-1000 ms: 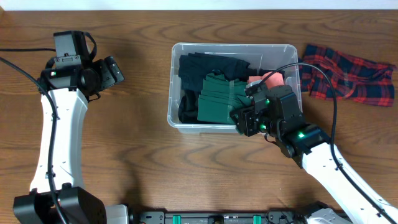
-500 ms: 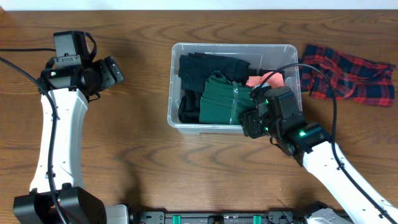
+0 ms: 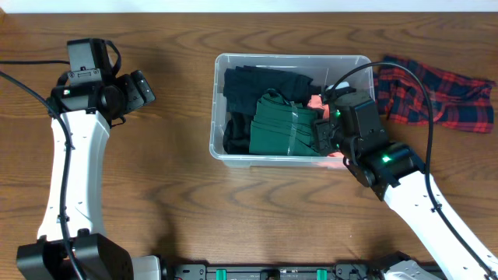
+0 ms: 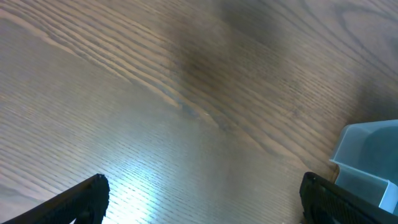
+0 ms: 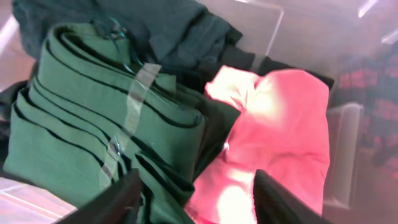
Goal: Pack container
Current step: 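Release the green garment and press it down with the right gripper, then push the green garment down against the black garments with right gripper, then lift the right gripper out of the bin toward the plaid shirt, then lower the right gripper onto the red plaid shirt and grasp it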
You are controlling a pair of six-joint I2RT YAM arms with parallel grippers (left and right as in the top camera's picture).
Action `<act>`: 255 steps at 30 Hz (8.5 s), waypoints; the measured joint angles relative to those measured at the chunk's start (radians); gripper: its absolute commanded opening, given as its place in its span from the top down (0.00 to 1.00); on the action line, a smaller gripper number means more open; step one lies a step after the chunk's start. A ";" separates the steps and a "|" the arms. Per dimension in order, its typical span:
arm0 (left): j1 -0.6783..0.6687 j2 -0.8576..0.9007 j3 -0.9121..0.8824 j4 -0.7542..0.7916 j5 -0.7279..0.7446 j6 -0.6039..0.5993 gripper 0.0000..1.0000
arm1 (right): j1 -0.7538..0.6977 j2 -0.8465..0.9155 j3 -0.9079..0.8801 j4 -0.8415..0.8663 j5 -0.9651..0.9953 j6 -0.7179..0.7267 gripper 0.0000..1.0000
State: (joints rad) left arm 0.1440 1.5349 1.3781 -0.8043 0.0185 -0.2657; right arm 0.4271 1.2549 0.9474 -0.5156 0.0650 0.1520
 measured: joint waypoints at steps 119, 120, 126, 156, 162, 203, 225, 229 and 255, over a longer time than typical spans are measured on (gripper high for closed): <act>0.000 0.000 0.000 0.000 0.000 0.000 0.02 | 0.066 0.385 0.288 0.060 -0.294 -0.050 0.85; 0.000 0.000 0.000 0.000 0.000 0.000 0.02 | 0.068 0.372 0.292 0.064 -0.298 -0.050 0.85; 0.000 0.000 0.000 0.000 0.000 0.000 0.02 | 0.074 0.377 0.302 0.065 -0.305 -0.050 0.84; 0.000 0.000 0.000 0.000 0.000 0.000 0.02 | 0.126 0.476 0.343 0.004 -0.299 -0.059 0.76; 0.000 0.000 0.000 0.000 0.000 0.000 0.02 | 0.126 0.269 0.347 -0.064 -0.191 -0.063 0.74; 0.000 0.000 0.000 0.000 0.000 0.000 0.02 | 0.008 0.175 0.307 -0.193 0.023 0.035 0.63; 0.000 0.000 0.000 0.000 0.000 0.000 0.02 | -0.851 0.143 0.307 -0.162 0.072 0.069 0.39; 0.000 0.000 0.000 0.000 0.000 0.000 0.02 | -0.934 0.245 0.307 -0.062 0.052 0.075 0.28; 0.000 0.000 0.000 0.000 0.000 0.000 0.02 | -1.030 0.898 0.308 0.664 -0.174 -0.201 0.01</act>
State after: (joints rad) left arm 0.1440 1.5349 1.3781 -0.8043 0.0185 -0.2657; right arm -0.6033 2.1525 1.2556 0.1482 -0.1085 -0.0486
